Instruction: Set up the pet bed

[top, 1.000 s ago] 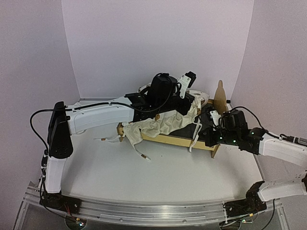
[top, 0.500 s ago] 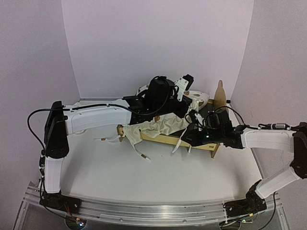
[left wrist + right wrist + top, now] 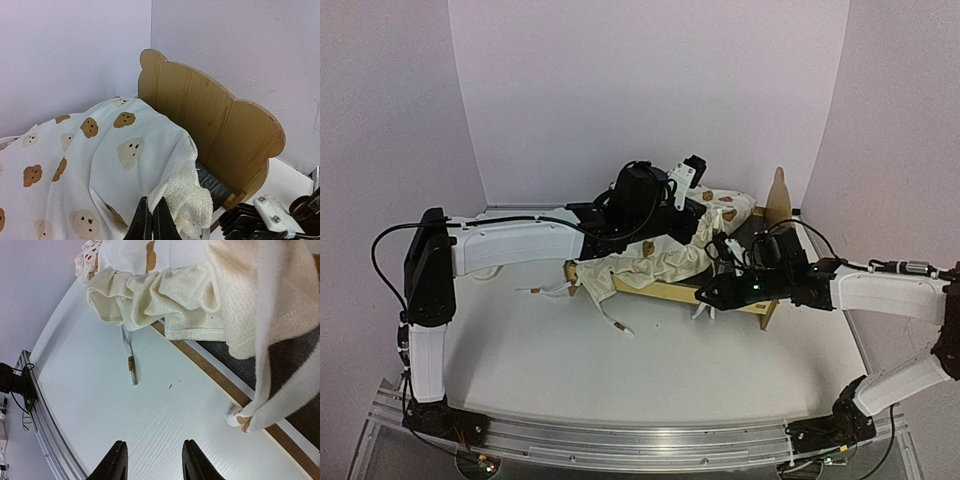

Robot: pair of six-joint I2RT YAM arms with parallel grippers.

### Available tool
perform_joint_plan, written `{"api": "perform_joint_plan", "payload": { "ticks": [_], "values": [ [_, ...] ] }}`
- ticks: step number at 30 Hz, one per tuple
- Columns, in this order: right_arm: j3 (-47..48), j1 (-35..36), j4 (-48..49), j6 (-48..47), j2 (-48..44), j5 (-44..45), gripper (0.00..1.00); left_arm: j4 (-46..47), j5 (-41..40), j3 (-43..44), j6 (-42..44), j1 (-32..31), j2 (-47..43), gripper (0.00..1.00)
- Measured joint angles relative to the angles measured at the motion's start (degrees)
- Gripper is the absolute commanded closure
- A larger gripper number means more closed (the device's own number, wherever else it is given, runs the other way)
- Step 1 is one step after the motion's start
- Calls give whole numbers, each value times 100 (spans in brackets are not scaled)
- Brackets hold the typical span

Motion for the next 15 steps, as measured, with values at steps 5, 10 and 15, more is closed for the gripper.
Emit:
{"api": "perform_joint_plan", "payload": {
  "ticks": [5, 10, 15],
  "values": [
    [0, 0, -513, -183, -691, 215, 58, 72, 52, -1, -21, 3, 0, 100],
    [-1, 2, -771, -370, -1134, 870, 63, 73, 123, -1, -28, 4, 0, 100],
    [-1, 1, -902, -444, -868, 1585, 65, 73, 154, -1, -32, 3, 0, 100]
  ]
}}
